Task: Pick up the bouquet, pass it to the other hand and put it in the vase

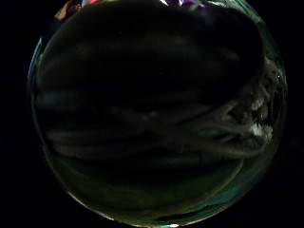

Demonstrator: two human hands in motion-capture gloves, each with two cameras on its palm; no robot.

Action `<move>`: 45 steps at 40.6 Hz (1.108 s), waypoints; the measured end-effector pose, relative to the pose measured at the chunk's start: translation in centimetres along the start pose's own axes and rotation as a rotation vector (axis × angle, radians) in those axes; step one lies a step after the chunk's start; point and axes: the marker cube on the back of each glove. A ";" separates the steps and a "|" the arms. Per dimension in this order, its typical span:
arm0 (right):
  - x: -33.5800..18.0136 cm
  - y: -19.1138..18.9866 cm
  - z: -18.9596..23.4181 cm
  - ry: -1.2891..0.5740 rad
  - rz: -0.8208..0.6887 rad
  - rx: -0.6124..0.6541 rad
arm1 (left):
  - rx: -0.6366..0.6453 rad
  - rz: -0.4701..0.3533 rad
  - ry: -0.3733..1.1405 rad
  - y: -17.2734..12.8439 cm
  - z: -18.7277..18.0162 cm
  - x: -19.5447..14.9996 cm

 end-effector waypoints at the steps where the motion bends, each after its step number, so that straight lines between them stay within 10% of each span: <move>1: 0.3 0.0 0.0 -0.034 0.067 -0.022 | 0.009 -0.008 0.002 0.0 0.1 0.0; 7: 2.8 -0.2 0.2 -0.236 0.364 -0.151 | 0.041 -0.019 -0.023 0.2 0.1 0.1; 19: 1.1 0.5 0.2 -0.312 0.371 -0.143 | 0.103 0.003 -0.069 0.9 -1.2 3.3; 34: 0.4 1.5 -2.7 -0.148 0.093 -0.052 | 0.295 0.121 -0.076 3.1 -7.2 15.9; 45: 1.4 0.4 -5.2 -0.148 0.361 -0.084 | 0.474 0.178 -0.127 2.7 -12.6 21.8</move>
